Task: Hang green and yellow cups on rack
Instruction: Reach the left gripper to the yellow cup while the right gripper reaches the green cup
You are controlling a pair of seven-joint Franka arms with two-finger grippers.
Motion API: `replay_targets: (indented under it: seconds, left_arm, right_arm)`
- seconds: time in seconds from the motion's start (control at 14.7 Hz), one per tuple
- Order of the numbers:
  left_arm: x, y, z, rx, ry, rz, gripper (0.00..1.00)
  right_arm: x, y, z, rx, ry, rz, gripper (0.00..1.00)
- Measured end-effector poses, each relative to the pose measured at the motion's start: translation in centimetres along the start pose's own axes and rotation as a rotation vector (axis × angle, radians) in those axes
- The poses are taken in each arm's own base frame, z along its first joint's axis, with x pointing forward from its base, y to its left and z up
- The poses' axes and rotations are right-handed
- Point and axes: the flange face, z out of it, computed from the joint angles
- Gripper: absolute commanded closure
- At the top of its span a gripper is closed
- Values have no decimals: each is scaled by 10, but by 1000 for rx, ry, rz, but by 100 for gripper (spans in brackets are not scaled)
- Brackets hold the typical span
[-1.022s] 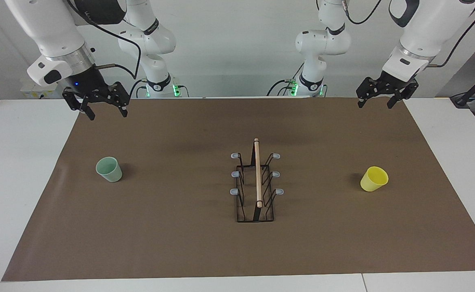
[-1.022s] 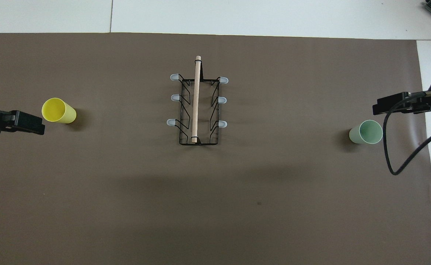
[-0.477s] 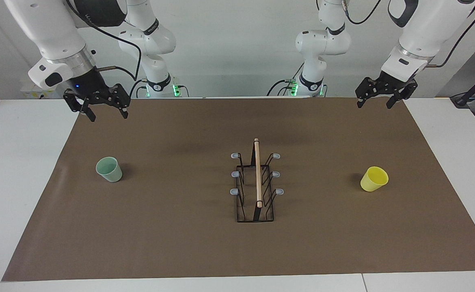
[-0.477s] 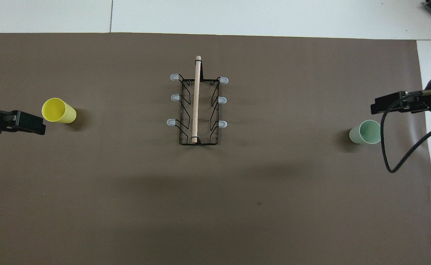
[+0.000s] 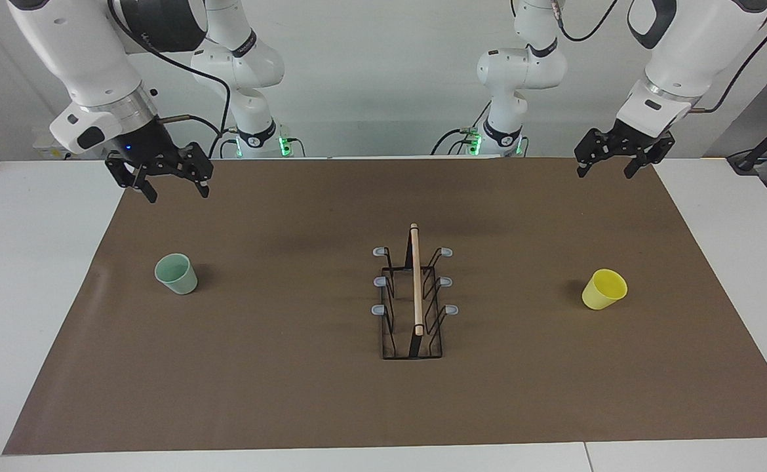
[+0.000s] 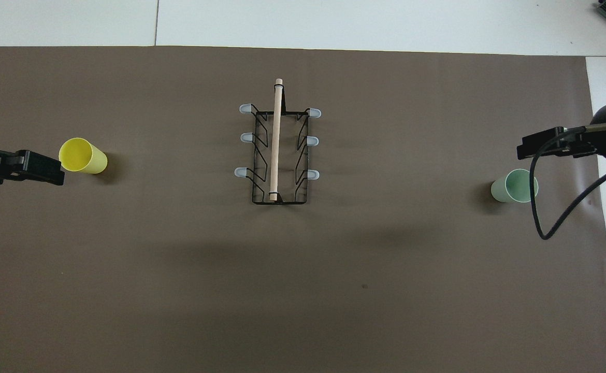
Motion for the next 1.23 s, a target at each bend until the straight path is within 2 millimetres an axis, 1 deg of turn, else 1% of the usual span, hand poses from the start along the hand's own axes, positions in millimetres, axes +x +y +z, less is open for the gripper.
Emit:
replay_targets:
  seconds: [0.2,0.41,0.55,0.68,0.82,1.09,1.23]
  left_arm:
    - [20,-21,8,3,-7,-58,0]
    - [43,-45,20,-6,-18,-157,0]
    - [60,-62,28,-30,-25,-261,0]
    - [75,-81,39,-86,-35,-437,0]
    - [87,-99,54,-116,-57,-588,0]
    - [108,-115,82,-155,-103,-873,0]
    - [122,-131,107,-166,-135,-1032,0]
  right_arm:
    - [2,1,4,-23,-1,-5,0]
    - [8,3,18,-60,-16,-12,0]
    - [15,8,35,-117,-16,-35,0]
    - [20,14,59,-169,-26,-88,0]
    - [25,18,80,-207,-50,-122,0]
    - [37,23,118,-252,-97,-203,0]
    - [41,22,132,-279,-109,-242,0]
